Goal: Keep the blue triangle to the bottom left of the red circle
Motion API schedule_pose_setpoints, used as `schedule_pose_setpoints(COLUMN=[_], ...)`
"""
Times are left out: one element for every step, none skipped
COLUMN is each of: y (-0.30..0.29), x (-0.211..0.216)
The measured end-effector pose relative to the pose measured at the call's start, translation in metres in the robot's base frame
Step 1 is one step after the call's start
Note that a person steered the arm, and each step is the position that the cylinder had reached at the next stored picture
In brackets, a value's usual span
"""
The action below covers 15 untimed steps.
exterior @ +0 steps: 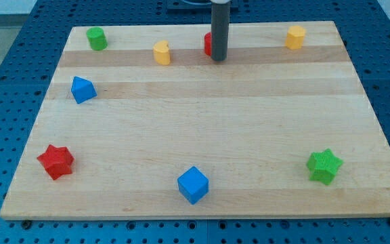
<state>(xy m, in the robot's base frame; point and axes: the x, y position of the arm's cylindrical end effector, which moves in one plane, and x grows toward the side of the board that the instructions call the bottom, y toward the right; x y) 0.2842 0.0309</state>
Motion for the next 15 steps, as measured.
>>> schedule_pose_setpoints(y=[-0.001, 0.014, -0.013, -0.058, -0.091, -0.123, -0.133, -0.199, -0.282, -0.275, -0.253, -0.262, -0.302, -0.216, -0.158], x=[-0.006, 0.020, 0.070, 0.103, 0.129, 0.155, 0.186, 0.192, 0.176, 0.134, 0.109, 0.108, 0.101, 0.071, 0.068])
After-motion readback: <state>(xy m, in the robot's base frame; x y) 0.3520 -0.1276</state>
